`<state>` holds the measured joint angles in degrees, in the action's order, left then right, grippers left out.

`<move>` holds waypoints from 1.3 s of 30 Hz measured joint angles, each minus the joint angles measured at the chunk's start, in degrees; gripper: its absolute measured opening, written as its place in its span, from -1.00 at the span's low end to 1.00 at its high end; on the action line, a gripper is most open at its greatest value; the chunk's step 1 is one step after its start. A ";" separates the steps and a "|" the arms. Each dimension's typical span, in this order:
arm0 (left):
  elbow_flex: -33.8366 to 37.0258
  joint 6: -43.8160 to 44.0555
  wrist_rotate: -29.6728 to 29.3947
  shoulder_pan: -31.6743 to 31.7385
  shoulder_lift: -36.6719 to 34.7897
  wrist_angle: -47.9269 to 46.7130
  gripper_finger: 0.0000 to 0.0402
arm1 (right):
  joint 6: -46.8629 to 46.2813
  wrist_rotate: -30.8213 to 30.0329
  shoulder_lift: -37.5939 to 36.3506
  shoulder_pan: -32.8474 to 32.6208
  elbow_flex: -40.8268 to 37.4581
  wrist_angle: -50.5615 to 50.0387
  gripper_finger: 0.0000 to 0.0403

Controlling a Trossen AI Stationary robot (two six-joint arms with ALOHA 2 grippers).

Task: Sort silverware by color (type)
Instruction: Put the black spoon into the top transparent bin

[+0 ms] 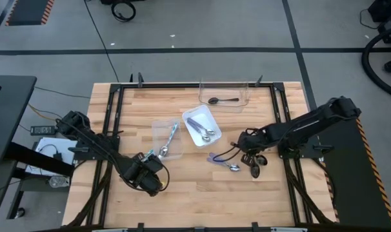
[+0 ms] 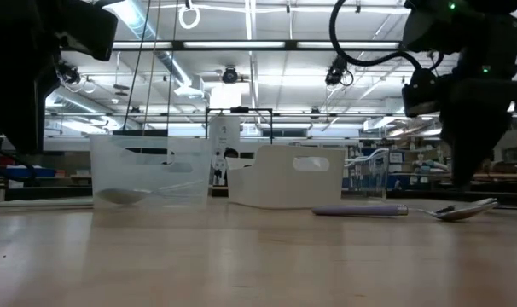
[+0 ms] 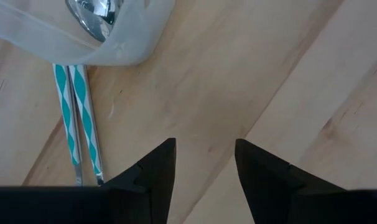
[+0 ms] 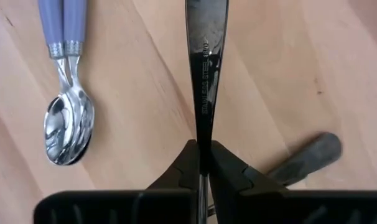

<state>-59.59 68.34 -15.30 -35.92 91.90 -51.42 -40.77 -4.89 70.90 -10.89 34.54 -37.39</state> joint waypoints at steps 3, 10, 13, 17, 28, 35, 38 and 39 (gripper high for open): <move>-0.01 0.01 0.01 0.00 0.00 0.19 -0.14 | 0.44 0.00 -1.62 0.78 0.20 -1.48 -0.88; -0.01 -0.02 -0.04 0.00 0.00 0.58 -0.14 | 4.02 -5.64 -3.63 1.94 6.02 -9.54 -0.88; -0.02 -0.02 -0.08 0.00 0.00 0.61 -0.14 | 7.57 -7.02 -3.74 3.23 8.47 -9.80 -0.88; 0.00 -0.04 -2.14 0.00 0.00 0.68 -0.14 | 12.85 -8.20 -3.68 5.75 10.59 -9.33 -0.88; 0.00 -0.46 -3.07 0.00 0.00 0.70 -0.14 | 27.08 -12.60 -3.68 14.80 17.44 -4.85 -0.88; -0.02 -0.63 -5.78 0.02 0.00 0.89 -0.14 | 40.21 -9.76 -3.68 21.78 17.64 6.17 -0.88; -0.02 -0.68 -5.85 0.01 0.00 0.87 -0.14 | 44.19 -6.16 -3.66 25.19 17.64 10.79 -0.88; -0.02 -0.68 -5.85 0.02 0.00 0.87 -0.14 | 44.88 -5.53 -3.54 26.29 17.64 12.11 -0.88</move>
<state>-59.61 67.66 -21.15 -35.90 91.90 -50.54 4.12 -10.42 67.36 15.40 52.18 -25.28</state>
